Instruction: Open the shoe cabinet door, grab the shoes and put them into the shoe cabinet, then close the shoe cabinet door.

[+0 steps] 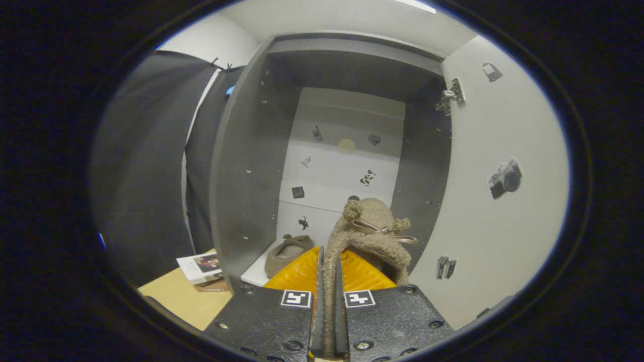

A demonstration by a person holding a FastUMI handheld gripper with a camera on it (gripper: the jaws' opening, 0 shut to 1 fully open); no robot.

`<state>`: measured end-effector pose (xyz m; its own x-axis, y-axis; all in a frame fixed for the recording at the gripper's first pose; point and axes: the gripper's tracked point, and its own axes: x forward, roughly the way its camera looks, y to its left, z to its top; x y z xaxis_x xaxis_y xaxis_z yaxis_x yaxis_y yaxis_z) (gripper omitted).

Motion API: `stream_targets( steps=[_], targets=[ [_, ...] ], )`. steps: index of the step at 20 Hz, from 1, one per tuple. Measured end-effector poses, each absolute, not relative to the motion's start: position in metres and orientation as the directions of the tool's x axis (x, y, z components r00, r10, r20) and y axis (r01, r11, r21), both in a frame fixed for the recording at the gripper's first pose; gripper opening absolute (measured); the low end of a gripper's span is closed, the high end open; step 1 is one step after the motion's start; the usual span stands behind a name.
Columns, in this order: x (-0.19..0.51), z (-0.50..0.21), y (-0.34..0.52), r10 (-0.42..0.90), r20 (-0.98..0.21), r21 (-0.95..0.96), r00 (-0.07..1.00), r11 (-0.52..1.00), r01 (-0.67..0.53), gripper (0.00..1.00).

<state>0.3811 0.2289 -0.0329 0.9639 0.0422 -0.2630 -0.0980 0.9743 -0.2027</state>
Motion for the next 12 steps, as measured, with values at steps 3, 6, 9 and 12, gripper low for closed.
stream_targets(
  steps=[3,6,9,12],
  targets=[
    [0.423,-0.057,0.232,0.029,-0.313,-0.187,0.949,0.978,-0.092,0.11],
    [0.460,-0.090,0.225,-0.006,-0.357,-0.192,0.934,0.979,-0.067,0.11],
    [0.484,-0.117,0.232,-0.001,-0.396,-0.208,0.918,0.974,-0.089,0.12],
    [0.506,-0.141,0.229,0.003,-0.444,-0.230,0.896,0.966,-0.117,0.12]
  ],
)
